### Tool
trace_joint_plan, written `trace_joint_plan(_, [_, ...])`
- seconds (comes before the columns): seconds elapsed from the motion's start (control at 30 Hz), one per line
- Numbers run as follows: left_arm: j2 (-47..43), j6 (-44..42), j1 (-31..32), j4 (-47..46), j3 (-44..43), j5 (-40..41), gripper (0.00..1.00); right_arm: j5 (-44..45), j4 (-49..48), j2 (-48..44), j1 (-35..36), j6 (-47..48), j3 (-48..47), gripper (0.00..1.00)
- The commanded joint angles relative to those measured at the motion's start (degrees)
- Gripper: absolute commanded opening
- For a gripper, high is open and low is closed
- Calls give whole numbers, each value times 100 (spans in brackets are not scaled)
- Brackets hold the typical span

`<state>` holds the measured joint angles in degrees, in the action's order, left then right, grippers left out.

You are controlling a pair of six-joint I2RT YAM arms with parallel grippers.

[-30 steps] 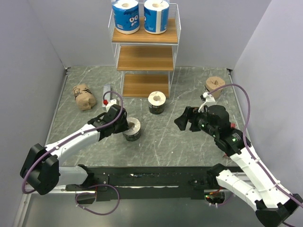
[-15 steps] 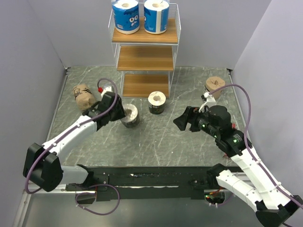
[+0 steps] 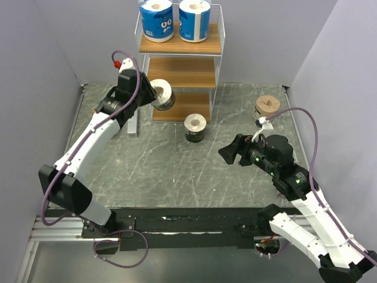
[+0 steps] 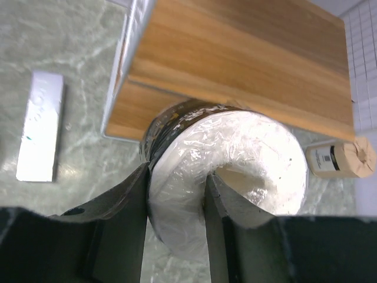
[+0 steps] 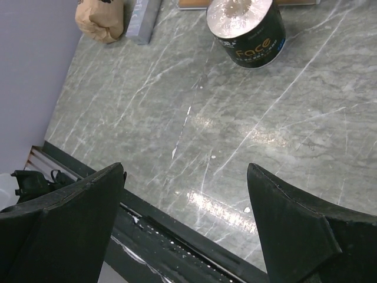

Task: Place and organize the paper towels onto the shelf

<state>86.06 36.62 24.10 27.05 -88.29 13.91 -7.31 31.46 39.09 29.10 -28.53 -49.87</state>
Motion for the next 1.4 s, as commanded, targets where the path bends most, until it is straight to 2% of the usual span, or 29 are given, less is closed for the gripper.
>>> trace_joint_plan(0.0, [305, -225, -124, -323, -793, 191, 41, 142, 44, -147, 16, -56, -76, 91])
trace_joint_plan(0.23, [605, -252, -151, -622, -1225, 226, 40, 195, 9, -279, 16, -100, -146, 91])
trace_joint_plan(0.4, [781, -226, -151, -429, -1559, 24, 36, 213, 27, -314, 8, -108, -155, 91])
trace_joint_plan(0.7, [78, -85, -151, -437, -795, -108, 35, 239, 0, -341, 16, -73, -120, 91])
trace_joint_plan(1.1, [-248, -67, -151, -428, -830, -135, 37, 257, 53, -446, 8, -143, -146, 91])
trace_joint_plan(1.37, [218, -199, -151, -490, -1479, 173, 37, 221, 79, -473, 8, -179, -225, 91])
